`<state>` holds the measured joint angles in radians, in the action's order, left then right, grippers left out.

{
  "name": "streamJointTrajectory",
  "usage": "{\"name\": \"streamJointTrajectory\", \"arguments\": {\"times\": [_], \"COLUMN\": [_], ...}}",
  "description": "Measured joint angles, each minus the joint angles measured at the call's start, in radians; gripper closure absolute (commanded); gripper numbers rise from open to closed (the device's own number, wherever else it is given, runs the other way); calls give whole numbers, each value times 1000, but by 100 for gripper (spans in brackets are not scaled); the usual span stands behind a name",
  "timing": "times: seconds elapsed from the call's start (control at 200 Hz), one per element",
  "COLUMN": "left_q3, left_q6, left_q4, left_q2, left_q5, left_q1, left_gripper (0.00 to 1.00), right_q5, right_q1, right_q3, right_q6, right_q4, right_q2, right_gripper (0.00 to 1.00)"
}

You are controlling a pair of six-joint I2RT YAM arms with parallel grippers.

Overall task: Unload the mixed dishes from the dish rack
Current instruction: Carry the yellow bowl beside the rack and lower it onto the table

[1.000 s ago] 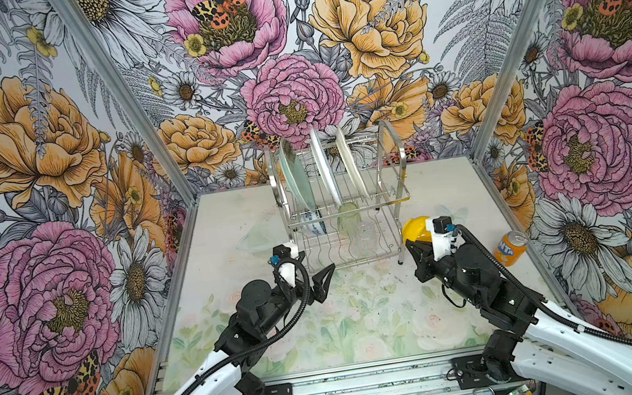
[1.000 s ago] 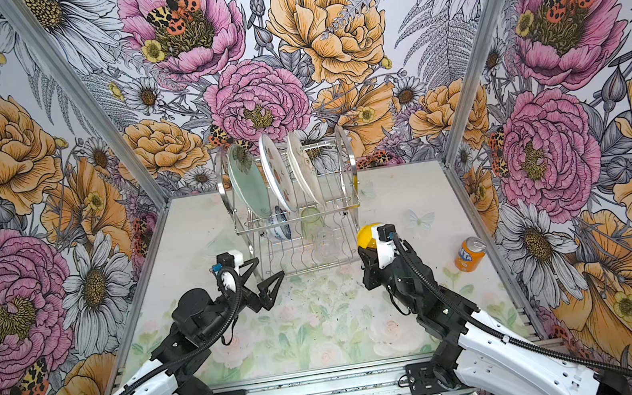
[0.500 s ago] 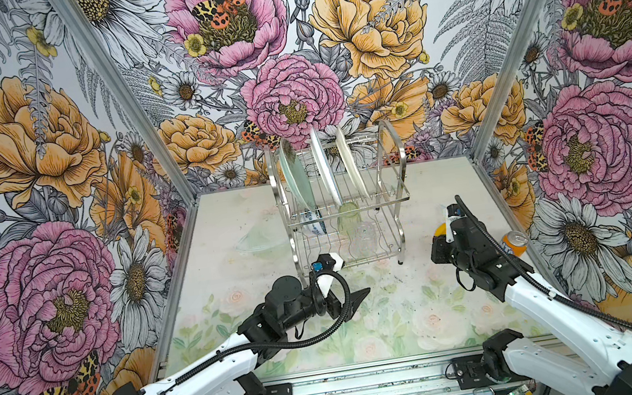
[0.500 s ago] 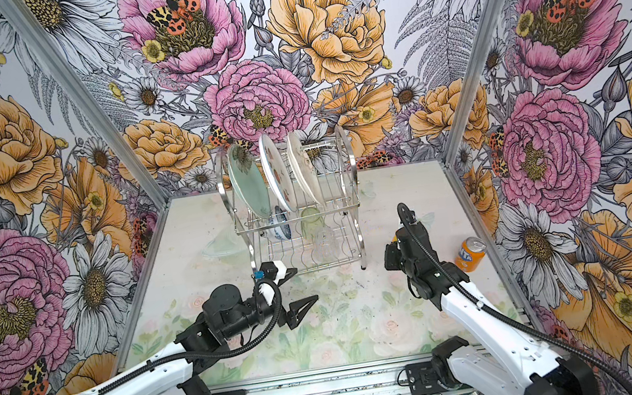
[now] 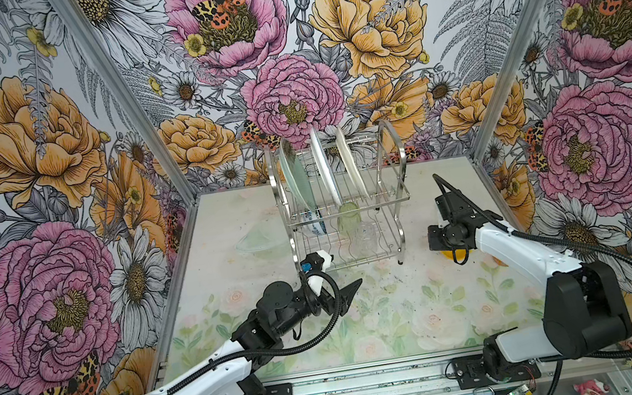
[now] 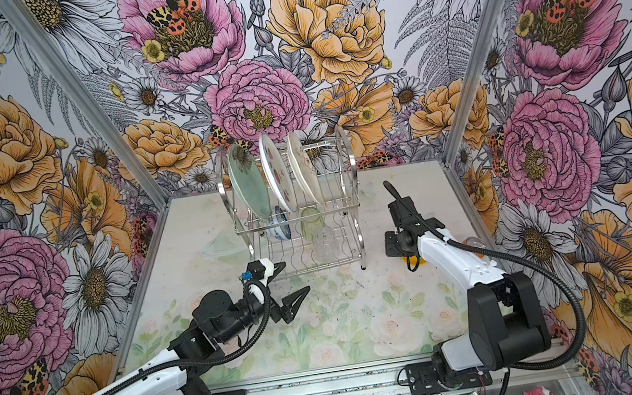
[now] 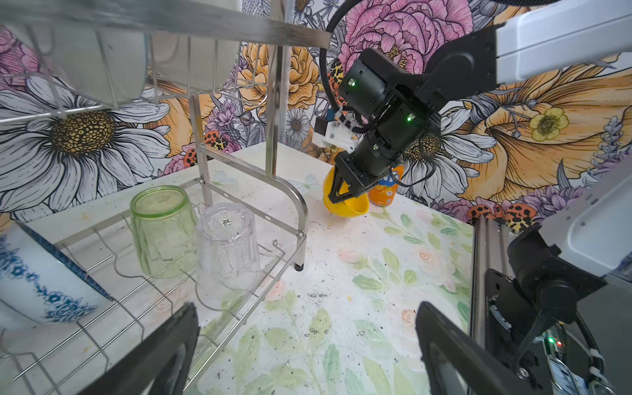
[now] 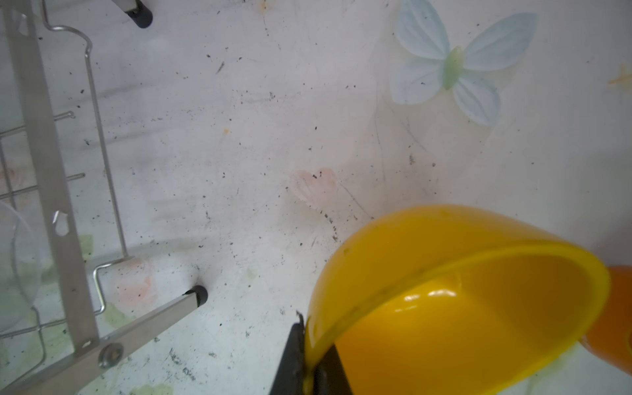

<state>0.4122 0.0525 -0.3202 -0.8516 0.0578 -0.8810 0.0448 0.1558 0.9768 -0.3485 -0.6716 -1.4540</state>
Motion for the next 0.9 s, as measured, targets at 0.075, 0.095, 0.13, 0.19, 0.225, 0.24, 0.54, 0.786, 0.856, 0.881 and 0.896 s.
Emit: {"name": "streamJointTrajectory", "arguments": {"times": [0.075,0.095,0.13,0.19,0.225,0.24,0.54,0.786,0.856,0.881,0.896], "left_q3": [-11,-13,-16,-22,-27,-30,-49,-63,-64,-64,-64], "left_q6": [0,0,0,0,0,0,0,4,5,8,10], "left_q4": [-1,-2,-2,-7,-13,-15,-20,-20,-21,-20,-21], "left_q2": [21,27,37,53,63,66,107,117,117,117,117], "left_q5": [-26,-33,-43,-62,-72,-76,-126,-141,-142,-144,-145], "left_q1": [0,0,0,0,0,0,17,42,48,49,50], "left_gripper": [1,1,1,1,1,1,1,1,1,1,1], "right_q5": [12,15,20,30,34,35,60,71,61,58,56], "right_q1": [0,0,0,0,-1,-1,-7,-7,-7,-7,-7], "right_q3": [31,39,51,72,87,91,172,225,231,232,232], "right_q6": [10,14,19,27,31,32,61,72,81,78,78], "right_q4": [-13,-15,-19,-23,-26,-27,-30,-32,-31,-31,-31], "right_q2": [-61,-76,-94,-124,-138,-142,-245,-297,-307,-309,-311], "right_gripper": [100,100,100,100,100,100,100,77,66,63,62]}}
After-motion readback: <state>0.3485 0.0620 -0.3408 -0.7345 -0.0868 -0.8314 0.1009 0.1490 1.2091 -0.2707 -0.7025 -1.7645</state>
